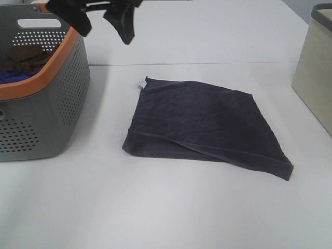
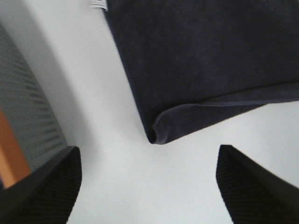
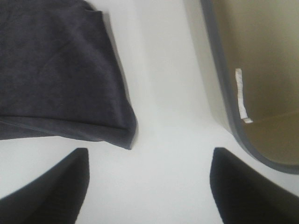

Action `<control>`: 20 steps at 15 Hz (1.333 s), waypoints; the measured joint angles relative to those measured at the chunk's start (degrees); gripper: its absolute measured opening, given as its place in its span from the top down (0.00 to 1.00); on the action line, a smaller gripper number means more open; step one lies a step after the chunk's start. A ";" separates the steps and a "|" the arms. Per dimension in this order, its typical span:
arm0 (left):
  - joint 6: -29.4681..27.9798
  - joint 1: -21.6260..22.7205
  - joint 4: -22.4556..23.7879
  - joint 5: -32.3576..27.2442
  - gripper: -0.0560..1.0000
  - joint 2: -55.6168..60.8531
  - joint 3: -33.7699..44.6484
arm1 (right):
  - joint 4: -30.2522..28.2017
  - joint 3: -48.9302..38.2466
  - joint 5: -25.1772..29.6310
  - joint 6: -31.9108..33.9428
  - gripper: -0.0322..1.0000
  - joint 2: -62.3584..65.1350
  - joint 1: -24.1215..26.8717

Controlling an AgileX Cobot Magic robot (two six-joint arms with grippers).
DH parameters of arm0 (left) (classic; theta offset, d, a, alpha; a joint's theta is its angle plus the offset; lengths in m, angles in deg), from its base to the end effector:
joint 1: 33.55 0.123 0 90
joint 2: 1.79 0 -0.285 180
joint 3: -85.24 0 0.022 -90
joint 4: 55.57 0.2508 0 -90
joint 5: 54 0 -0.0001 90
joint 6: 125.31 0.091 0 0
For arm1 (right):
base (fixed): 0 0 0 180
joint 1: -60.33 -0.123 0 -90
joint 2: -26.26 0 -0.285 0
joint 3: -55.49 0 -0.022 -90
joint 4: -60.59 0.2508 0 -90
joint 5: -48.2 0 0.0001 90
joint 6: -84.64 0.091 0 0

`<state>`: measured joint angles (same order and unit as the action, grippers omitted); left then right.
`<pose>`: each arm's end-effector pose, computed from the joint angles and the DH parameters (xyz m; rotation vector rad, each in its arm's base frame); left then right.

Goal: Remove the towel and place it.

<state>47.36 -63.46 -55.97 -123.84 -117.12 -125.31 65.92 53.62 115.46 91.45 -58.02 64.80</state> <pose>0.3539 -0.2043 0.3431 0.5306 2.6644 -0.2045 0.2608 -0.0126 0.3643 0.2839 2.6613 0.1392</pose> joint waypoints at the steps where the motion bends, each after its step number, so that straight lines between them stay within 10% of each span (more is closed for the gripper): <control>1: -0.97 2.29 0.40 0.00 0.24 1.20 0.06 | -0.06 0.00 1.26 -0.34 0.35 0.23 1.38; 10: -7.33 12.72 7.79 0.06 0.24 26.99 30.71 | -4.07 -0.40 2.52 -3.95 0.35 7.45 -17.07; 20: -13.29 12.72 11.46 0.46 0.24 72.71 59.42 | -7.22 -25.27 2.64 1.32 0.11 42.86 -17.93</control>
<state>34.07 -50.74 -44.51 -123.38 -44.41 -65.90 58.70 28.35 118.10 92.77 -15.16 46.87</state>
